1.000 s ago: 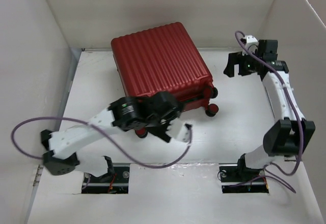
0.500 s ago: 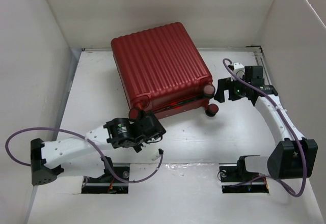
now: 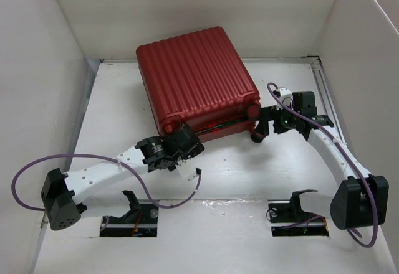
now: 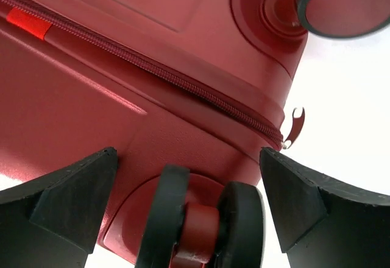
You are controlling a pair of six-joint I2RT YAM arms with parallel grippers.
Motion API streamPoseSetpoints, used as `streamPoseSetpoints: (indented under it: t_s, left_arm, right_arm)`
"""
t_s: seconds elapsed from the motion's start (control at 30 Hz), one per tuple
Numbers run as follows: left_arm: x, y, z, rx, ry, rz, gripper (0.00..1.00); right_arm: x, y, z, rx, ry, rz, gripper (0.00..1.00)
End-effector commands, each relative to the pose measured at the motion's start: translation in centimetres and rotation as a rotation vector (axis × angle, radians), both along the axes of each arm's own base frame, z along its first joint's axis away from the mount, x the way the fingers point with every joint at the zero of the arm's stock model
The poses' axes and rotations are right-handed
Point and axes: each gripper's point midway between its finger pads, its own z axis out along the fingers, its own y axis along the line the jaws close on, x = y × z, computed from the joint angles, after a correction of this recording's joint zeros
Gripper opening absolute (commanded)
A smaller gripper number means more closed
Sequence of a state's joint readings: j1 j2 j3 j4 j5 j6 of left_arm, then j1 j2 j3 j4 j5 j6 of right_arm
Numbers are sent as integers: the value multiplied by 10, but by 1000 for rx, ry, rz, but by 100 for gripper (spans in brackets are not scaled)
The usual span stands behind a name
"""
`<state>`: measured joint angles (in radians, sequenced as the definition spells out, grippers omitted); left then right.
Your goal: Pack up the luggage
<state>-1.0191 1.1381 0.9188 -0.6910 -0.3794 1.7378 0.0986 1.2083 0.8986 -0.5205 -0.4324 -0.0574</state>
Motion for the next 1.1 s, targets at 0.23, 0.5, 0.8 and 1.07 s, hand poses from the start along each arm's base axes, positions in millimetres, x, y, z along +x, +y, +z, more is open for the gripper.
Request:
streamPoseSetpoints:
  t_s: [0.23,0.5,0.8,1.07]
  left_arm:
    - [27,37,44,139,-179,93,56]
    - [30,8,67,-145,-104,222,0]
    - [-4,-46,64,-420,341,469,0]
    - [-51,-108,29,-494,604,509,0]
  right_arm:
    - [13,4,11,37,-58,4,100]
    - [19,3,8,38,-55,8,100]
    - [20,-51,-10,211,-48,-324,100]
    - [51,-59,-41,214,18,-338,100]
